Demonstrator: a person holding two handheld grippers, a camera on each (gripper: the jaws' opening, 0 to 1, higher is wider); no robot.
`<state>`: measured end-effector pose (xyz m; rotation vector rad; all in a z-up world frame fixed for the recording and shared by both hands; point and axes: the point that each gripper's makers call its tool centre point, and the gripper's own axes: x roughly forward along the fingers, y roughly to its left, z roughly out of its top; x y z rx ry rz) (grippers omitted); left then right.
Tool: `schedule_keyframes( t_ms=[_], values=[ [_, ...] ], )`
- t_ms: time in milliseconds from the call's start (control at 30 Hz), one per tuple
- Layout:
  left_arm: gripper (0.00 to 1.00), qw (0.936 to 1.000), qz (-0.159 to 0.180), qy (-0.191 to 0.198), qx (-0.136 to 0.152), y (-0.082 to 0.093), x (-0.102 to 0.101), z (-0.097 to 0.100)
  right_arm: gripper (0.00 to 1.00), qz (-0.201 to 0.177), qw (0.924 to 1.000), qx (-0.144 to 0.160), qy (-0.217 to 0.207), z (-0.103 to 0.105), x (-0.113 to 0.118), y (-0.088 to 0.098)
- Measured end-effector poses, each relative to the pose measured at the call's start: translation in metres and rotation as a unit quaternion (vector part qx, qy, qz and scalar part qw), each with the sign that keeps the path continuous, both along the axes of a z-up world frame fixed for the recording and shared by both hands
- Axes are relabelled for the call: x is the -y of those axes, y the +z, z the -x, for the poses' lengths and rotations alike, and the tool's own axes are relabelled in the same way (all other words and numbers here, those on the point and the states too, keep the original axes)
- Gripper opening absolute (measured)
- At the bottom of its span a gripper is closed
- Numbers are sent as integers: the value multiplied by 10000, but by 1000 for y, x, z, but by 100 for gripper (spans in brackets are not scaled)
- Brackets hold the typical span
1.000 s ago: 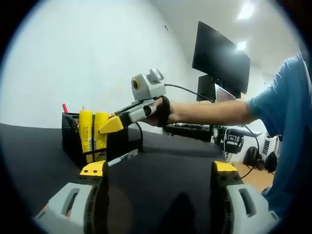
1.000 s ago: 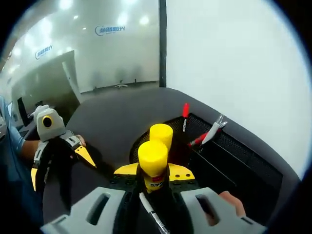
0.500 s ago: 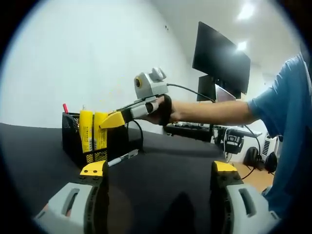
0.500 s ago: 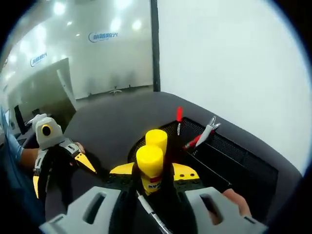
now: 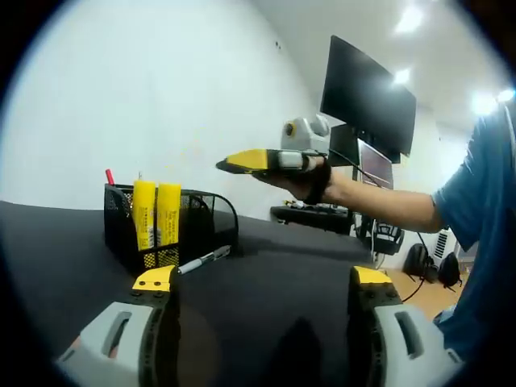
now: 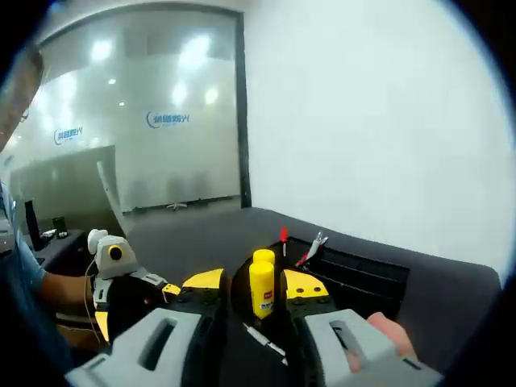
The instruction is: Pick up pens and glue sticks and place them into the holder.
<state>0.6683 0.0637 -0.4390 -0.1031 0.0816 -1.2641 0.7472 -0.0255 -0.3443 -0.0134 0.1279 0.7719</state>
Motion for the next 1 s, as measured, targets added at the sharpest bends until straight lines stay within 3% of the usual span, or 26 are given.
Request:
schedule_keyframes(
  t_ms=[200, 333, 500, 767, 1000],
  values=[
    [82, 10000, -7, 22, -32, -1, 0, -1, 26, 207, 9993, 103, -294, 22, 20, -6],
    [82, 10000, -18, 43, -60, -1, -1, -1, 28, 53, 9988, 139, -461, 37, 31, -11],
    [81, 9999, -72, 84, -76, -3, -1, -1, 30, -50, 9981, 207, -578, 51, 36, -32],
    [81, 9992, 199, 160, -311, 4, -5, -6, 34, -105, 9974, 12, -718, 57, 45, -66],
    [79, 9990, 131, 220, -379, 1, -5, -15, 39, -180, 9964, -95, -824, 61, 54, -86]
  ],
)
